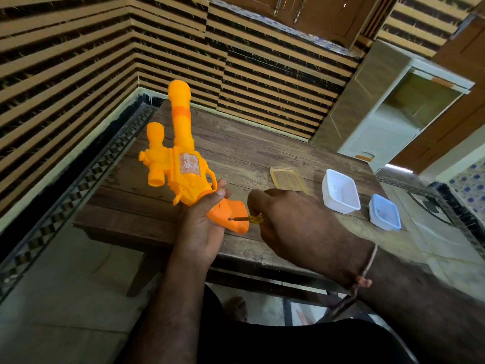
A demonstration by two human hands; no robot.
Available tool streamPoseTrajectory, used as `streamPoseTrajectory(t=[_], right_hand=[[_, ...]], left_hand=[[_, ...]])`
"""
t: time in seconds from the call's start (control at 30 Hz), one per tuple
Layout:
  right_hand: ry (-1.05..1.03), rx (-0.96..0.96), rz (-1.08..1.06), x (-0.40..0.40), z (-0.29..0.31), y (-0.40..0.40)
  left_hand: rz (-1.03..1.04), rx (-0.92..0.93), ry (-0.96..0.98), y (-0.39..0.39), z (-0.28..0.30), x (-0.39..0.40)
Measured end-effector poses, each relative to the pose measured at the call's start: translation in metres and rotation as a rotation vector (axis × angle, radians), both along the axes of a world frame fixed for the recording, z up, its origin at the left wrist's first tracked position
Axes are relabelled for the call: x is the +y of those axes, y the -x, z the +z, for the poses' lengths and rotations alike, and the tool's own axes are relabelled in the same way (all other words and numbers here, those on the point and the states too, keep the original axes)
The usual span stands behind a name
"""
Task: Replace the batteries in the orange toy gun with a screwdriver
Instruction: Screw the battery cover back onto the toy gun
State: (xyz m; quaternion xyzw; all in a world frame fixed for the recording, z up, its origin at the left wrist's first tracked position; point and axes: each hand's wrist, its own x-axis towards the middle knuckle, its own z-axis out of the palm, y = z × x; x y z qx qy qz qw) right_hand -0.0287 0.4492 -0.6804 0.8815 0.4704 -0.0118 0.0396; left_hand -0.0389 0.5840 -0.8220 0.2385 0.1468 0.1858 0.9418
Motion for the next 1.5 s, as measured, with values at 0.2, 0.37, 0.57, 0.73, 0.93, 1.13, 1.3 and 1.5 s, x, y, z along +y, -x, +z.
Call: streamPoseTrajectory(t=[0.2,0.37,0.57,0.73,0.93,1.13,1.3,1.5], right_hand=[[0.025,-0.065,0.005,-0.001,0.000,-0.004],[-0.003,-0.058,0.006,-0.002,-0.003,0.000],[-0.011,-0.058,0.022,-0.006,-0.002,0.000],[-0.024,-0.117,0.016,-0.005,-0.006,0.000],[-0.044,-0.019,0.000,-0.003,-0.003,0.007],[-0.016,-0.158,0.047,-0.003,-0.003,0.002],[-0.040,-0.092,0.050,-0.005,-0.005,0.005],[-0.001,-0.104,0.052,-0.002,-0.003,-0.001]], left_hand=[[0.021,0.028,-0.042,0.000,0.000,0.000],[0.001,0.023,-0.015,0.001,0.001,0.001],[0.010,0.049,-0.060,-0.001,-0.002,0.002],[0.011,0.036,-0.023,-0.002,-0.002,0.003],[0.002,0.003,0.015,-0.002,-0.003,0.001],[-0.003,0.036,-0.017,-0.003,-0.003,0.001],[-0.005,0.026,0.011,-0.002,-0.005,0.004],[0.005,0.055,-0.019,-0.003,-0.005,0.003]])
